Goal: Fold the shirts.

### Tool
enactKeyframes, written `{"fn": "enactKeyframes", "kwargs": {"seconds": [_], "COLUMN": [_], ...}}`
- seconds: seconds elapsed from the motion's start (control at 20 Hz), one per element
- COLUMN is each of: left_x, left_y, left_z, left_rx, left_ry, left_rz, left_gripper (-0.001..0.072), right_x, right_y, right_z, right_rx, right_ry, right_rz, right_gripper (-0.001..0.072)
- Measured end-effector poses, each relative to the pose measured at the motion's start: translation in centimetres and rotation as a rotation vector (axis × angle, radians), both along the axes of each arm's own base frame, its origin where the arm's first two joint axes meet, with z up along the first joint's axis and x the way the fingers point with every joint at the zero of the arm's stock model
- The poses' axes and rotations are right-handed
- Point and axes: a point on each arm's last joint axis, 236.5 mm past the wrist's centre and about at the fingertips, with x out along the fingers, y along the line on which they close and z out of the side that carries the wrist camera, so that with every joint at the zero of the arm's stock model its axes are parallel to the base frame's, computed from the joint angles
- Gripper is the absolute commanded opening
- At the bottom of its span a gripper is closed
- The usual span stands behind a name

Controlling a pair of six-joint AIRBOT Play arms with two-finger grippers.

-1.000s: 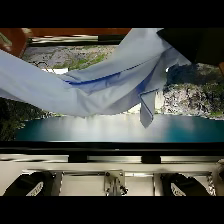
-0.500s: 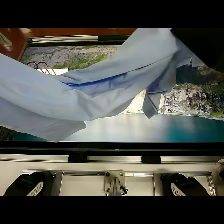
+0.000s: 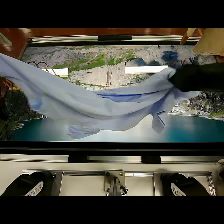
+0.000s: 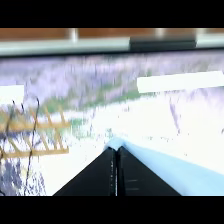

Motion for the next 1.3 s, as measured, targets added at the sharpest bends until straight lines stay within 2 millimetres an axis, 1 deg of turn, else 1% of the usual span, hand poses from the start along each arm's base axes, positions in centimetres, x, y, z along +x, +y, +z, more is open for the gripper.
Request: {"fn": "enactKeyframes", "kwargs": {"seconds": [0.1,0.15,0.25,0.35,0.45,0.5,0.55,0.6,0.65,0.7,0.75,0.8,0.85,0.9,1.0,1.05,1.1,1.15,1.2,1.3], "left_x": [3.8,5.6,8.8,11.2,12.7,13.1,13.3,13.5,13.2,12.9,12.4,11.6,10.7,9.3,6.2,4.6,3.2,2.2,1.4,0.5], "left_y": [-1.3,-2.1,-4.0,-6.0,-7.6,-8.1,-8.4,-8.5,-8.3,-7.8,-6.8,-5.3,-3.8,-1.9,1.2,2.2,2.6,2.2,1.7,0.8], "left_z": [-5.1,-7.6,-12.0,-16.8,-21.4,-23.4,-25.2,-26.7,-28.0,-29.0,-29.8,-30.7,-31.5,-32.4,-34.3,-35.3,-36.3,-37.1,-37.9,-39.6], "left_rx": [-0.034,-0.066,-0.138,-0.22,-0.287,-0.306,-0.318,-0.33,-0.331,-0.335,-0.322,-0.289,-0.252,-0.21,-0.185,-0.216,-0.271,-0.341,-0.407,-0.488], "left_ry": [0.089,0.134,0.203,0.297,0.395,0.438,0.479,0.515,0.558,0.602,0.647,0.705,0.762,0.833,0.979,1.046,1.101,1.138,1.164,1.189], "left_rz": [0.013,0.016,0.016,0.019,0.028,0.036,0.045,0.056,0.069,0.087,0.102,0.112,0.112,0.108,0.1,0.09,0.076,0.056,0.035,0.006], "left_gripper": [0.003,0.0031,0.0032,0.0032,0.0033,0.0075,0.0329,0.0672,0.072,0.072,0.072,0.0713,0.0631,0.0584,0.058,0.0644,0.072,0.072,0.072,0.072], "right_x": [3.1,4.7,8.3,11.8,14.7,15.7,16.7,17.4,17.9,18.2,18.5,18.4,17.9,17.3,15.3,14.0,12.6,11.2,10.0,8.1], "right_y": [-0.1,-0.2,0.1,0.3,0.6,0.7,0.9,1.1,1.0,0.7,0.1,-0.9,-2.1,-3.5,-6.8,-8.3,-9.5,-10.4,-10.8,-11.0], "right_z": [-4.8,-6.9,-10.0,-12.8,-15.1,-16.2,-17.2,-18.0,-18.9,-19.3,-19.3,-19.5,-19.7,-20.0,-21.3,-22.1,-22.9,-23.7,-24.5,-25.5], "right_rx": [0.002,0.006,0.044,0.102,0.168,0.195,0.224,0.247,0.256,0.257,0.253,0.23,0.197,0.162,0.078,0.048,0.039,0.043,0.061,0.105], "right_ry": [0.061,0.079,0.08,0.073,0.064,0.07,0.071,0.073,0.082,0.084,0.081,0.088,0.109,0.134,0.221,0.276,0.332,0.394,0.444,0.518], "right_rz": [-0.062,-0.093,-0.164,-0.248,-0.33,-0.362,-0.389,-0.409,-0.425,-0.434,-0.439,-0.435,-0.43,-0.424,-0.407,-0.397,-0.385,-0.373,-0.362,-0.342], "right_gripper": [0.0074,0.0074,0.0074,0.0074,0.0074,0.0101,0.0256,0.052,0.0545,0.0546,0.0546,0.0546,0.0546,0.0546,0.0546,0.0546,0.0546,0.0573,0.0577,0.0577]}}
